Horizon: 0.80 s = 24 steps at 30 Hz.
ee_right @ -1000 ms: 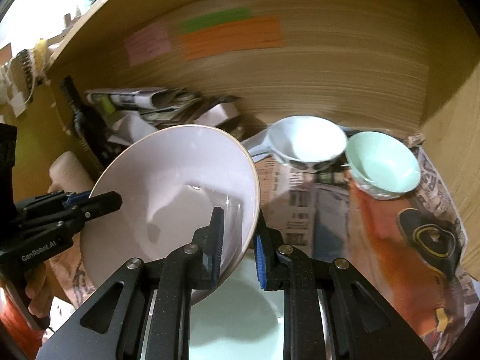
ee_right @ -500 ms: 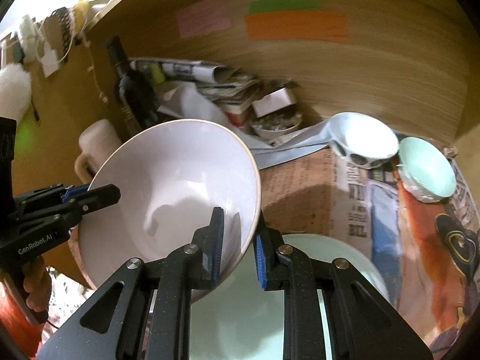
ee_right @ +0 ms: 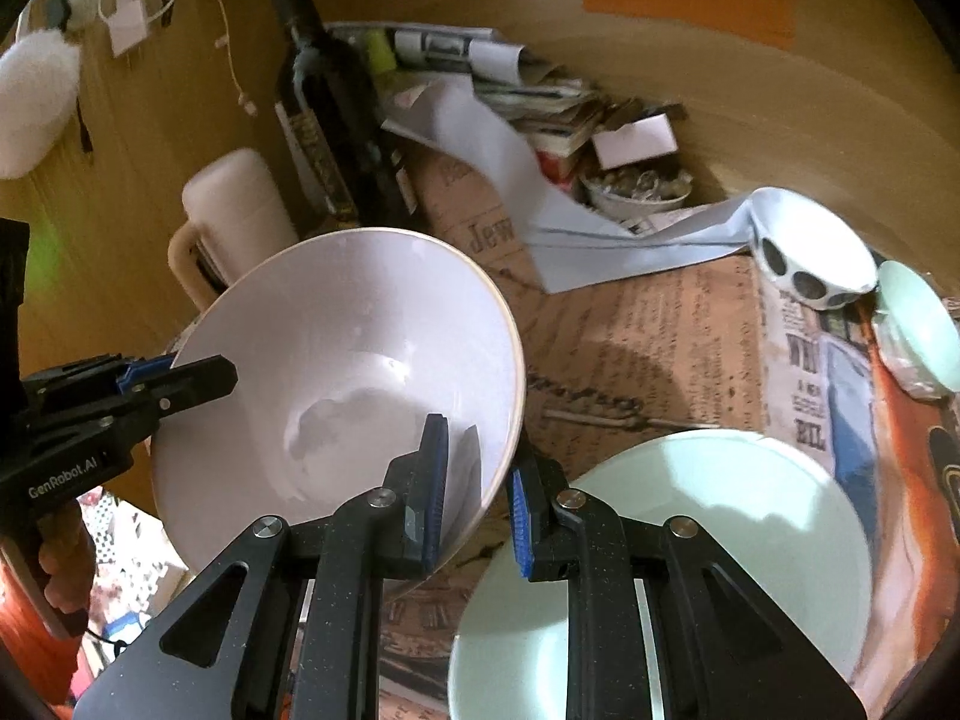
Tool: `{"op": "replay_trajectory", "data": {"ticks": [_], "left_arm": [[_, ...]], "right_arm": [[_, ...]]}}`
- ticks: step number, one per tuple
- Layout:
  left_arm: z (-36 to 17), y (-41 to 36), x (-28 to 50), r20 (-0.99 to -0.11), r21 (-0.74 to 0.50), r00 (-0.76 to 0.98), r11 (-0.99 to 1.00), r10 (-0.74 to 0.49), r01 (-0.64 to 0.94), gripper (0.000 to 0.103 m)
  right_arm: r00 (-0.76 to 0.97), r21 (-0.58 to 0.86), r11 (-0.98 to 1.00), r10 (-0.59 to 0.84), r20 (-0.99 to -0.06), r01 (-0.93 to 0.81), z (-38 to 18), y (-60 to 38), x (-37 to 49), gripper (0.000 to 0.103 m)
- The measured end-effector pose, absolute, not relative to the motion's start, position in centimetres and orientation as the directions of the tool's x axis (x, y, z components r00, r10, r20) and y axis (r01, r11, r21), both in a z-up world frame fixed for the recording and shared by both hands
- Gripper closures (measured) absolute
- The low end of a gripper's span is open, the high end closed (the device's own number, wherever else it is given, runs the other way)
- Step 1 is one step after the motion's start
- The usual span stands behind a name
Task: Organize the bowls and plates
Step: 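Lift the mauve bowl with both tools and carry it over the plate stack, then lower the mauve bowl onto the mint-green plate and open both tools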
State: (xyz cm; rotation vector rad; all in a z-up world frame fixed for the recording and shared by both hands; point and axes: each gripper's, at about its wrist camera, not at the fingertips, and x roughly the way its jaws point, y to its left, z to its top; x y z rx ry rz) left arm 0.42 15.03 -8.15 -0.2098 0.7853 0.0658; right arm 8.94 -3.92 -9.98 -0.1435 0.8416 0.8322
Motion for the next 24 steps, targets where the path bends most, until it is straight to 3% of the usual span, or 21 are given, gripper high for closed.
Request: {"op": "replay_trajectory", "data": {"ticks": [11,24], "left_arm": [[-11.3,16.5,1.1,-0.755,-0.194,0.655,0.967,-0.040,-0.165,0.083],[-11.6,16.0,1.2,-0.750,-0.137,0.662,0.979,-0.002,-0.152,0.083]], "right_arm": [[0.331,0.188,0.682,0.554,-0.764,-0.707,-11.9,-2.3,9.7,0.086],[0.307,0.208,0.680,0.554,-0.774,-0.704,-12.5,-1.9,10.5,0.086]]}}
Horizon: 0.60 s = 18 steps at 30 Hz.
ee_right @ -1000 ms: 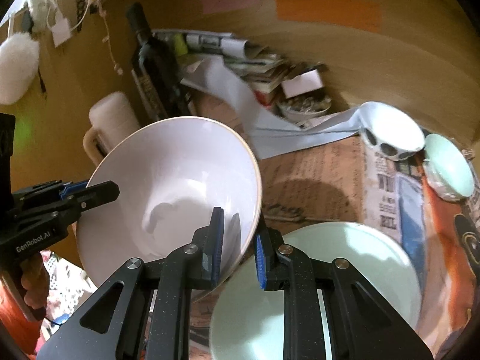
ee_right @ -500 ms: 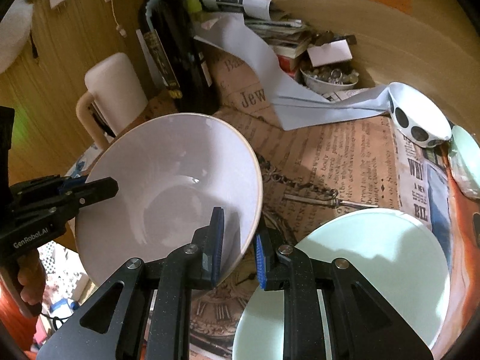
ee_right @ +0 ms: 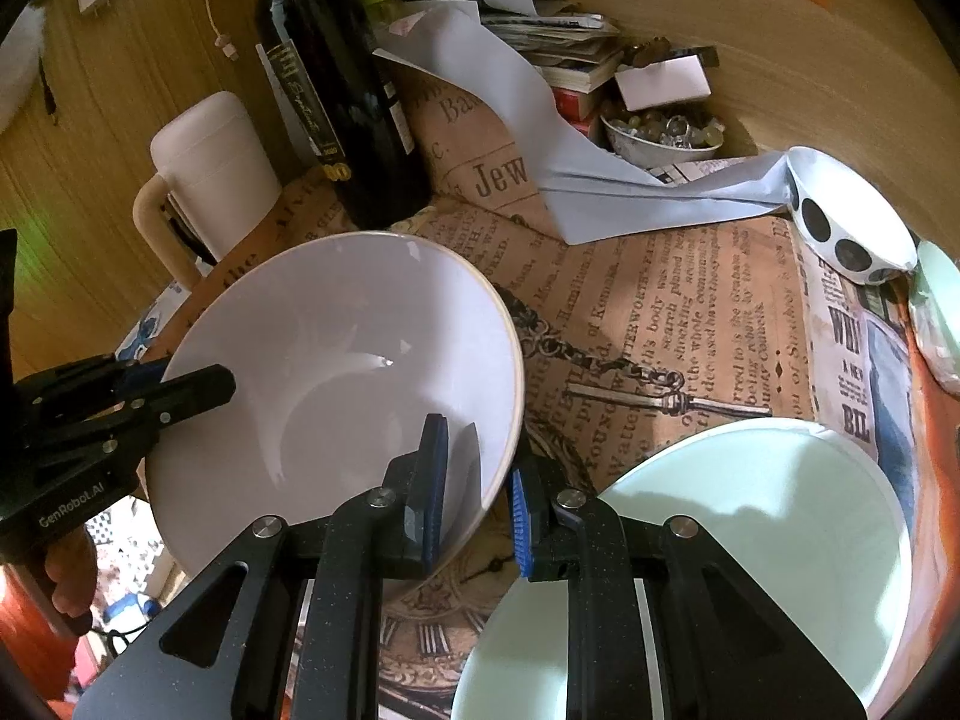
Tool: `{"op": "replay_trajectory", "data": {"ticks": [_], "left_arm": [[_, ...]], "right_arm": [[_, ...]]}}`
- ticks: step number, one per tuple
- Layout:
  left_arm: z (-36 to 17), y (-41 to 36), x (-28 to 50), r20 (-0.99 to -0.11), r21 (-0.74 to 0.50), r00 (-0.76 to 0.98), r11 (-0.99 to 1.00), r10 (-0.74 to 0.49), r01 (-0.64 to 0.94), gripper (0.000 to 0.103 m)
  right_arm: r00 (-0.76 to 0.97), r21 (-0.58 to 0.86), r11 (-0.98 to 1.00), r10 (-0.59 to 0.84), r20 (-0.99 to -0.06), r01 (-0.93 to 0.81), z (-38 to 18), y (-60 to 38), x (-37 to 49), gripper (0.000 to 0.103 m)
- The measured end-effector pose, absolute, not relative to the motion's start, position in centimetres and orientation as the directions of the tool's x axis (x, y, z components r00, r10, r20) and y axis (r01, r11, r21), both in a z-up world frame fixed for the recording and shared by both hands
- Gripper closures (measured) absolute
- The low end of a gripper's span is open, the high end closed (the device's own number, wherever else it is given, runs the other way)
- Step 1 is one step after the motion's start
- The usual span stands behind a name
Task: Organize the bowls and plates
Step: 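Lower the mauve bowl onto the mint-green plate and open both tools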
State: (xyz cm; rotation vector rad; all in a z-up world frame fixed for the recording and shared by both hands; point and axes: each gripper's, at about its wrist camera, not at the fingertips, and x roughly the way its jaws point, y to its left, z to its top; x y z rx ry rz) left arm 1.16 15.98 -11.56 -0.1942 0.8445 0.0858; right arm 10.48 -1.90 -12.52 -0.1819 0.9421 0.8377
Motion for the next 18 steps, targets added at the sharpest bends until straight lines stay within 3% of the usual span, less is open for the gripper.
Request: {"op": "replay_trajectory", "data": {"ticks": [7,9,12,18], "left_arm": [[-11.3,15.7,1.5,-0.757,-0.105,0.652,0.981,0.029,-0.165,0.079],[-10.6,15.6,1.5,-0.746,-0.090,0.665,0.982,0.045,-0.167,0.075],[-8.8,15.4,1.2,-0.705,-0.089,0.707,0.981,0.059,-0.171,0.060],[-4.9,13.6,1.3,-0.617,-0.072,0.784,0.988,0.066,-0.139,0.046]], "right_arm": [[0.334,0.215,0.679,0.581,-0.742,-0.702,-11.7,-2.7,10.6,0.085],[0.350,0.226,0.680,0.598,-0.721,-0.697,-10.9,-3.6,10.8,0.085],[0.388,0.229,0.688,0.617,-0.685,-0.689,-9.5,-5.0,11.0,0.083],[0.479,0.240,0.717,0.639,-0.602,-0.654,-6.8,-9.0,12.1,0.070]]}}
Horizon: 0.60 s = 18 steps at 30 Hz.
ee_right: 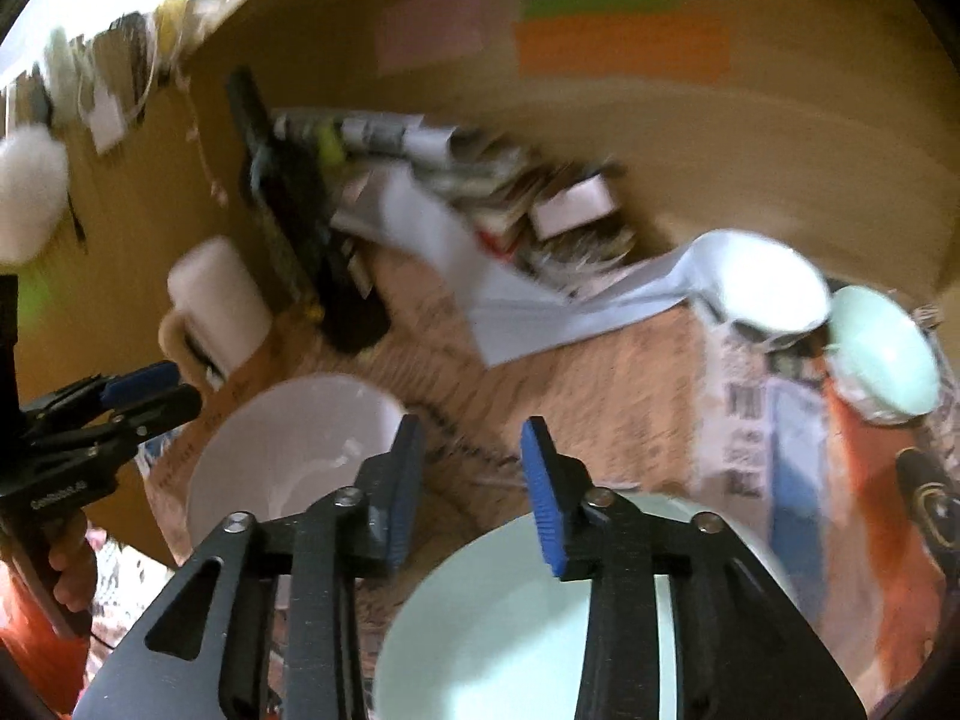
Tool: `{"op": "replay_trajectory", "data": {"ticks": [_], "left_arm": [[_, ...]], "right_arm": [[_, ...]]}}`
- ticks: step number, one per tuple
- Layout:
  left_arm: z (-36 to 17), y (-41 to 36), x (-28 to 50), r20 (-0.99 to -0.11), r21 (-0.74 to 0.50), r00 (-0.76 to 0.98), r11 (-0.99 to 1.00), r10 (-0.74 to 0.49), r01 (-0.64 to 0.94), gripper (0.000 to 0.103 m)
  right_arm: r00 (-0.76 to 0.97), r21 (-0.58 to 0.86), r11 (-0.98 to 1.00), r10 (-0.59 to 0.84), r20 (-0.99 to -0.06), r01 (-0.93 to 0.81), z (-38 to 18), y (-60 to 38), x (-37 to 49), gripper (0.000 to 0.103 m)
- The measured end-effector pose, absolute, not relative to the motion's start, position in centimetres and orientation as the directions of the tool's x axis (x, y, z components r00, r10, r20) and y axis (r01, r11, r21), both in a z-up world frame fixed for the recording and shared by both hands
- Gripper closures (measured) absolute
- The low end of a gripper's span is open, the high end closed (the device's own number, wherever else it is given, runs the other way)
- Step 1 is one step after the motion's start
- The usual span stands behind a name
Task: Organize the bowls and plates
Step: 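Lower the mauve bowl onto the mint-green plate and open both tools, then move both tools to the white bowl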
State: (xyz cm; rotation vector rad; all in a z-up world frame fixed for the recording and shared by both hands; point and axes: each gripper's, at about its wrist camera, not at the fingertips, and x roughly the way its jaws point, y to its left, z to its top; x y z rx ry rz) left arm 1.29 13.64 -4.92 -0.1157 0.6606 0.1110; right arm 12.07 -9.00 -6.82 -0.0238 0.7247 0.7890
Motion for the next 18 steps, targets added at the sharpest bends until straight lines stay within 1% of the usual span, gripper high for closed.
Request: {"op": "replay_trajectory", "data": {"ticks": [2,3,4,5,6,7,8,10,14,16,18], "left_arm": [[-3.8,12.7,1.5,-0.591,-0.074,0.805,0.989,0.057,-0.125,0.039],[-3.4,12.3,1.7,-0.580,-0.073,0.813,0.990,0.056,-0.120,0.037],[-3.0,11.8,2.0,-0.570,-0.070,0.820,0.991,0.055,-0.115,0.031],[-2.6,11.2,2.4,-0.560,-0.067,0.827,0.991,0.056,-0.112,0.022],[-2.2,10.6,2.7,-0.550,-0.063,0.833,0.992,0.058,-0.111,0.016],[-1.9,10.0,3.2,-0.537,-0.058,0.842,0.993,0.060,-0.107,0.009],[-1.6,9.6,3.6,-0.529,-0.051,0.846,0.993,0.065,-0.108,0.007],[-1.2,8.4,4.8,-0.526,-0.030,0.847,0.993,0.078,-0.110,0.006],[-0.9,6.0,7.8,-0.556,-0.036,0.831,0.998,0.030,-0.060,0.006],[-0.9,4.9,9.5,-0.574,-0.046,0.819,0.998,0.007,-0.040,0.006],[-0.8,3.5,11.7,-0.594,-0.044,0.805,0.999,-0.004,-0.027,0.006]], "right_arm": [[0.513,0.239,0.733,0.635,-0.577,-0.637,-6.0,-10.5,12.6,0.066],[0.526,0.240,0.738,0.634,-0.567,-0.630,-5.7,-11.1,12.8,0.061],[0.543,0.245,0.745,0.633,-0.552,-0.620,-5.3,-12.0,13.1,0.055],[0.561,0.251,0.753,0.631,-0.536,-0.608,-4.8,-13.1,13.4,0.052],[0.573,0.249,0.759,0.628,-0.527,-0.602,-4.6,-13.7,13.6,0.050],[0.594,0.240,0.770,0.616,-0.517,-0.591,-4.3,-14.5,14.0,0.050],[0.617,0.225,0.785,0.599,-0.511,-0.577,-4.0,-15.3,14.4,0.050],[0.648,0.205,0.806,0.573,-0.502,-0.555,-3.7,-16.8,15.0,0.050],[0.695,0.195,0.839,0.533,-0.483,-0.508,-3.3,-19.8,16.5,0.048],[0.712,0.201,0.847,0.524,-0.468,-0.491,-3.1,-21.0,17.2,0.039],[0.731,0.200,0.856,0.513,-0.450,-0.477,-3.0,-21.9,17.7,0.037]]}}
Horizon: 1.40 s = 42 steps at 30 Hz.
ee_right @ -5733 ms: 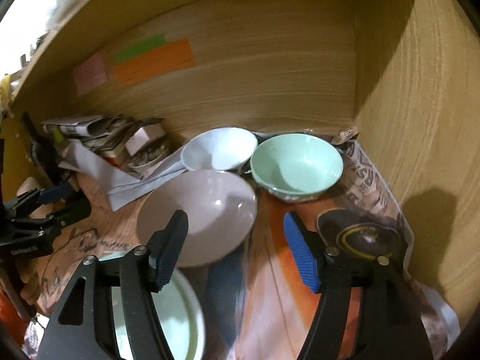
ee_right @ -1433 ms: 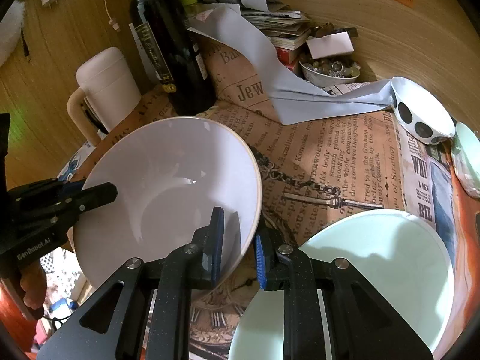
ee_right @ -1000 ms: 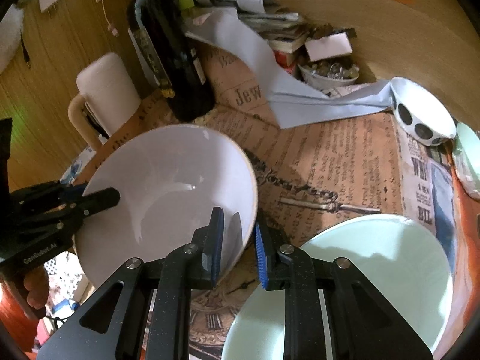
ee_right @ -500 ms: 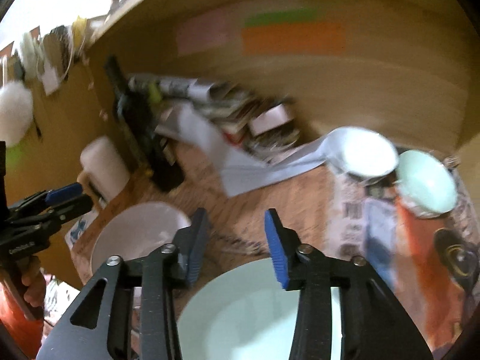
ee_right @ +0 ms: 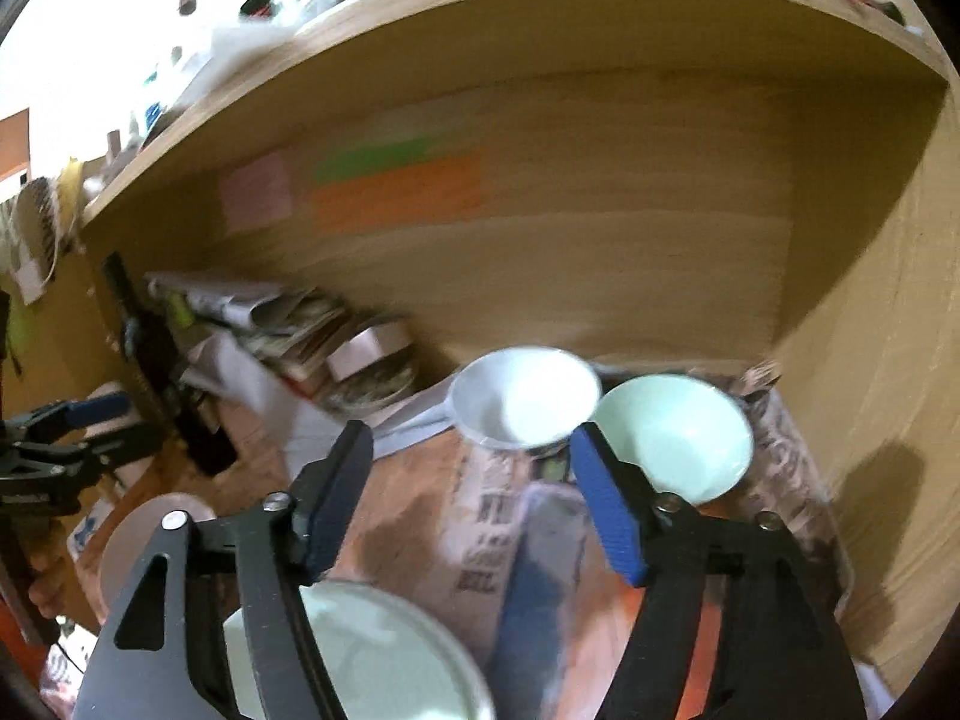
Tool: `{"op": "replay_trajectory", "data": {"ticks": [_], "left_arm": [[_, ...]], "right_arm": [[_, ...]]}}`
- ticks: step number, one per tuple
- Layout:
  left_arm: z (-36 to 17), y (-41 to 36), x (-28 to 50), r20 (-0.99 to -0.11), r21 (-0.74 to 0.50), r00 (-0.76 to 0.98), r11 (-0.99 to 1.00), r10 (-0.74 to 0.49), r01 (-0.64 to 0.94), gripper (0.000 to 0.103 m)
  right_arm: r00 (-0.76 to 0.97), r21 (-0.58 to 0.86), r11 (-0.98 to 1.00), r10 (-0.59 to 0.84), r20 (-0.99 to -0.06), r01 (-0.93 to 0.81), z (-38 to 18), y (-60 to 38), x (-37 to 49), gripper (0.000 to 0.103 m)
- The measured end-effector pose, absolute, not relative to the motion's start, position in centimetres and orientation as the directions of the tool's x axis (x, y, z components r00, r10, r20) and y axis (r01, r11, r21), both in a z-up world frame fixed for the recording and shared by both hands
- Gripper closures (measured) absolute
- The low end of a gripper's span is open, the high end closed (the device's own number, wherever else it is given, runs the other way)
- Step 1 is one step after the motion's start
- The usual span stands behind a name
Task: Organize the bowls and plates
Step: 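Move both tools to the white bowl, then grasp the white bowl rim with both tools and lift it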
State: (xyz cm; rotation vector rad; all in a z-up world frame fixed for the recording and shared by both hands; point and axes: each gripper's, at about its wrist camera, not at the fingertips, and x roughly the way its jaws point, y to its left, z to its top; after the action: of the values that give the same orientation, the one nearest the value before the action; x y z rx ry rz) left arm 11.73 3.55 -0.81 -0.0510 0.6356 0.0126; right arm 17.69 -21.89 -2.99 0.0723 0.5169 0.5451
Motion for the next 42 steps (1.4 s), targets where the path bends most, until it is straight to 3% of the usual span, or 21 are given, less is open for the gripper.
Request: {"op": "replay_trajectory", "data": {"ticks": [3,8,24,33,38,42], "left_arm": [[-1.0,1.6,14.5,-0.617,-0.027,0.787,1.000,-0.011,-0.008,0.006],[-2.8,-1.5,19.7,-0.677,0.026,0.736,0.999,-0.003,0.029,0.006],[-7.9,-2.2,32.4,-0.818,-0.002,0.575,0.999,0.027,-0.049,0.008],[-12.1,-1.7,36.5,-0.890,-0.081,0.453,0.996,-0.055,-0.039,0.047],[-12.8,-2.9,37.4,-0.896,-0.084,0.435,0.996,-0.089,0.030,0.081],[-13.3,-4.1,37.6,-0.895,-0.023,0.443,0.998,-0.050,0.064,0.083]], "right_arm": [[0.750,0.184,0.869,0.491,-0.443,-0.460,-2.9,-22.4,18.6,0.037],[0.751,0.211,0.872,0.488,-0.446,-0.441,-3.5,-22.9,20.5,0.028],[0.672,0.270,0.872,0.488,-0.557,-0.409,-9.4,-22.7,26.4,0.028],[0.650,0.274,0.877,0.478,-0.591,-0.396,-11.3,-23.3,27.6,0.028],[0.650,0.271,0.877,0.477,-0.592,-0.397,-11.3,-23.2,27.6,0.028],[0.654,0.262,0.881,0.469,-0.594,-0.394,-11.4,-23.1,27.7,0.028]]}}
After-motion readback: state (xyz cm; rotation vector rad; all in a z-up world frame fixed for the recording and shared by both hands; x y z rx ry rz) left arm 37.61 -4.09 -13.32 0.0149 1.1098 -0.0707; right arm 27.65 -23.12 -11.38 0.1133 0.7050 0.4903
